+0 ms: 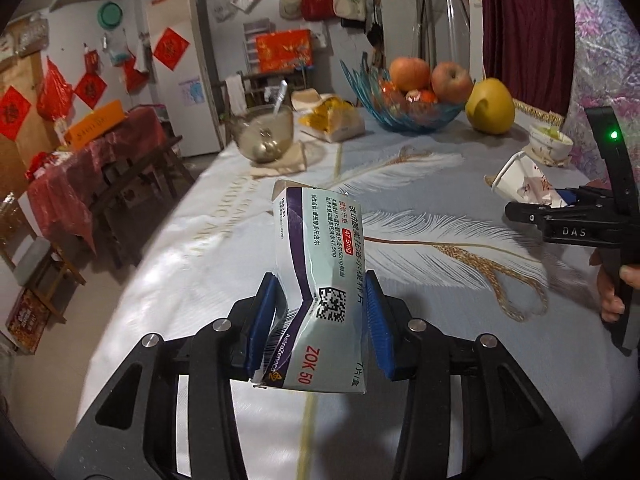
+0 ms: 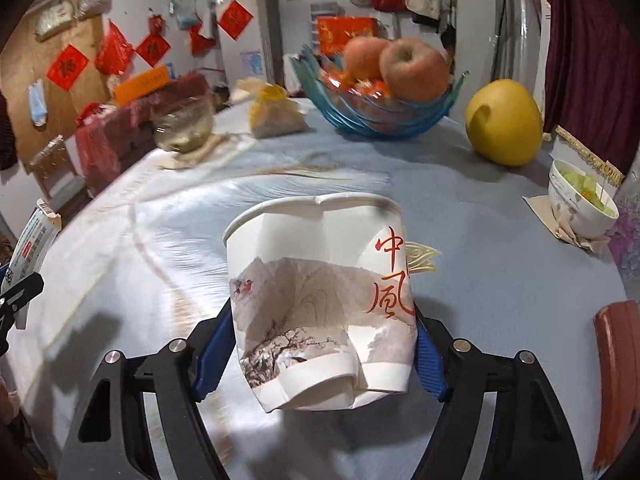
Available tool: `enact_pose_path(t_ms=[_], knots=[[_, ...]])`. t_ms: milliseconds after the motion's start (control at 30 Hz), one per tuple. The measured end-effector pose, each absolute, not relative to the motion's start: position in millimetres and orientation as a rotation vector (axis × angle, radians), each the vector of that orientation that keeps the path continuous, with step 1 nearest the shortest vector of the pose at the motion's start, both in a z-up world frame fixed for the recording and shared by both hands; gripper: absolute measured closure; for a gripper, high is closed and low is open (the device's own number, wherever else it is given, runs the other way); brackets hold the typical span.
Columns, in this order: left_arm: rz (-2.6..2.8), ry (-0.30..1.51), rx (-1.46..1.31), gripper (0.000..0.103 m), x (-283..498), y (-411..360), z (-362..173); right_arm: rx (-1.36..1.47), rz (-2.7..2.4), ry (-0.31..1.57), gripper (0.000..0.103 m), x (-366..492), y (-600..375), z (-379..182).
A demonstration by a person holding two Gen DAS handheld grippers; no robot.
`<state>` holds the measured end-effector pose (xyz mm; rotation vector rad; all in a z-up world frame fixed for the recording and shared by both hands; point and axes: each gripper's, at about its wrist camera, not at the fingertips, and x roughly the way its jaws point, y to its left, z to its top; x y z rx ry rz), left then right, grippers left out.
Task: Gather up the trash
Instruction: 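Lift and carry the box and paper cup toward the red wastebasket with both tools, then open the left tool over the wastebasket while the right tool drops the paper cup in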
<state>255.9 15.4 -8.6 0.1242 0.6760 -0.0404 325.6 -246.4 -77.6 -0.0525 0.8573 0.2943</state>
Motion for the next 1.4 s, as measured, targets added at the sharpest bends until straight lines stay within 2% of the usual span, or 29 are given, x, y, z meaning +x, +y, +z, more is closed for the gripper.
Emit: enact_pose_path(t_ms=[500,733,1000,1333,1400], knots=[[-0.018,0.524,0.109,0.059,145.6,28.1,50.9,0.015,0.383,0.588,0.027,174.7,-222.7,26.1],[0.062,0.518,0.077,0.059,68.2,79.0,55.6,-0.008,0.552,0.515,0.027,103.2,-170.6,55.6],[0.308,0.725,-0.156,0.059,-17.1,220.2,-15.0,-0.07,0.852,0.6,0.027,44.9,-52.7,33.9],[0.472,1.041,-0.404,0.058,-39.4,344.9,-152.6,-0.259,1.044,0.791,0.027,11.2,96.2,-41.5],[0.474,1.073,-0.463,0.054,-36.8,355.6,-169.6,-0.29,1.062,0.824,0.027,7.5,115.8,-55.1]])
